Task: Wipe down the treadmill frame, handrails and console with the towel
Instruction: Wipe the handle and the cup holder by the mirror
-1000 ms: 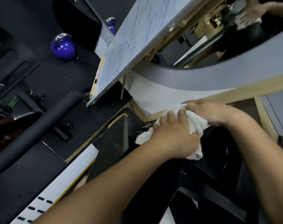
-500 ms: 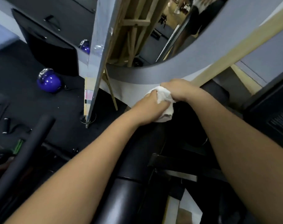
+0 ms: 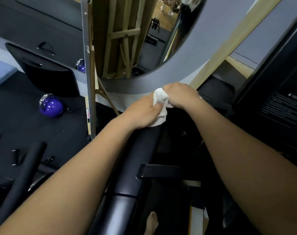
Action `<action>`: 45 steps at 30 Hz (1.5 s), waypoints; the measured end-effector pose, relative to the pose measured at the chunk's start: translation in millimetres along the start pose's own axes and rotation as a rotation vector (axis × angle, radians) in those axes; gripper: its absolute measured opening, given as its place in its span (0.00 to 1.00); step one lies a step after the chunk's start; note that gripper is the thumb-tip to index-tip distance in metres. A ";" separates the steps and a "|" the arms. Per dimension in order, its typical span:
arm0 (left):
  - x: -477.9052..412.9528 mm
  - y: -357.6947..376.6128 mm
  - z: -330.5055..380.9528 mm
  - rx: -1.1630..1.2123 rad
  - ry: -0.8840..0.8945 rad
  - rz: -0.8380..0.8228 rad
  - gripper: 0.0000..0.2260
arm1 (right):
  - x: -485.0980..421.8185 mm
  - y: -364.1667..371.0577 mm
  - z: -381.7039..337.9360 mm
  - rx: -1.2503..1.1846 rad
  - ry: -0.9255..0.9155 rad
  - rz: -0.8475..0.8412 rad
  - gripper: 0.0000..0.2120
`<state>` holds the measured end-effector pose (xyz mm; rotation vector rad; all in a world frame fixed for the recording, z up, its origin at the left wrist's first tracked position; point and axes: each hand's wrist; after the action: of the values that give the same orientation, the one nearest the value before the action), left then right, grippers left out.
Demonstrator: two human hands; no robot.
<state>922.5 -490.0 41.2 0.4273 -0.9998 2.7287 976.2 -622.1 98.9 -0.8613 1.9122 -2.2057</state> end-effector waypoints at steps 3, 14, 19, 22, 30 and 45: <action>19.5 2.3 -2.9 -0.040 0.038 0.051 0.23 | 12.6 11.0 1.0 -0.019 0.020 0.112 0.11; 14.3 5.1 30.7 -0.398 0.042 0.006 0.29 | 42.0 28.1 23.5 -0.118 0.074 0.396 0.15; 1.5 16.1 51.3 -0.549 0.060 0.074 0.30 | 38.2 10.8 33.2 -0.142 0.237 0.278 0.18; 24.7 18.7 36.2 -0.632 0.145 0.117 0.31 | 53.3 18.9 25.6 -0.112 0.207 0.339 0.17; 31.5 16.4 36.8 -0.759 0.156 0.055 0.36 | 52.8 46.2 15.6 -0.263 -0.080 0.565 0.21; -29.4 33.0 84.5 -0.705 0.473 0.028 0.27 | 64.8 48.1 45.6 -0.329 0.322 0.598 0.33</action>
<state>957.4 -572.8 73.2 -0.3326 -1.6792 2.1189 929.9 -699.8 78.8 0.0770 2.3180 -1.7673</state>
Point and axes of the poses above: each hand's wrist, its own x-axis away from the middle knuckle, its own y-axis out of the palm, z = x × y, and after that the axes turned 15 degrees about -y, right-handed
